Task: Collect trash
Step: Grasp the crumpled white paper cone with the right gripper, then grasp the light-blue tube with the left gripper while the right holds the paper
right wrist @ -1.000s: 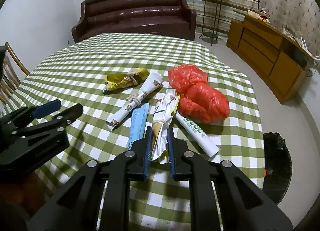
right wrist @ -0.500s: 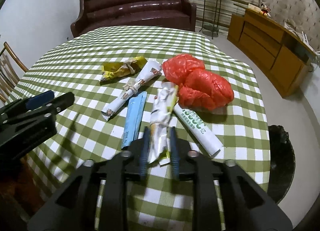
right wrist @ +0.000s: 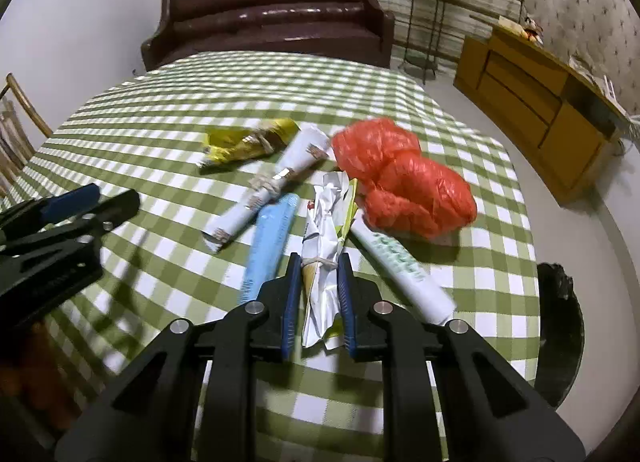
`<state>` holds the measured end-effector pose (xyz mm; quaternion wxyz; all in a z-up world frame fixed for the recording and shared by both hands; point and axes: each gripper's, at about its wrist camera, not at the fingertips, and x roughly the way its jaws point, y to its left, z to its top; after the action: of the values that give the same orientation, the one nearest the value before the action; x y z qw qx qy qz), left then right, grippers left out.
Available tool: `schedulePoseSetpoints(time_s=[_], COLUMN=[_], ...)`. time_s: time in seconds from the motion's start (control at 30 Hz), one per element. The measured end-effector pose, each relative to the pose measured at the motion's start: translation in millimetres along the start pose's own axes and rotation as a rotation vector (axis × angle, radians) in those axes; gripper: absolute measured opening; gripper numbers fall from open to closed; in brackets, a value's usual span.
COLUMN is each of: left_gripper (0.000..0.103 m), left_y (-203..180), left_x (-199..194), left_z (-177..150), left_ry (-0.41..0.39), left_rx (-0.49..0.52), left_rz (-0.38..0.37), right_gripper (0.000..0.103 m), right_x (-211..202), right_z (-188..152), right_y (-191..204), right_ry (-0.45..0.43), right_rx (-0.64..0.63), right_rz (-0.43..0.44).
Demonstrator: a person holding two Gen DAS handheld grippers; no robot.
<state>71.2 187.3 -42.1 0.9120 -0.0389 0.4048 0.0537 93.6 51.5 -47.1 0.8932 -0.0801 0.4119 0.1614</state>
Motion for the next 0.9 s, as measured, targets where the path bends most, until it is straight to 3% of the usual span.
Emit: schedulePoseSetpoints(time_s=[0.27, 0.9], left_gripper=[0.056, 0.056], left_y=[-14, -97], left_x=[-4, -8], left_z=[2, -2], left_ry=[-0.002, 0.015], left_rx=[0.017, 0.109], left_rz=[-0.018, -0.105], right_gripper=[0.018, 0.018], right_x=[-29, -61], right_z=[6, -28], right_y=[-9, -95], right_ry=[-0.076, -0.123], right_rx=[0.012, 0.144], right_rz=[-0.006, -0.127])
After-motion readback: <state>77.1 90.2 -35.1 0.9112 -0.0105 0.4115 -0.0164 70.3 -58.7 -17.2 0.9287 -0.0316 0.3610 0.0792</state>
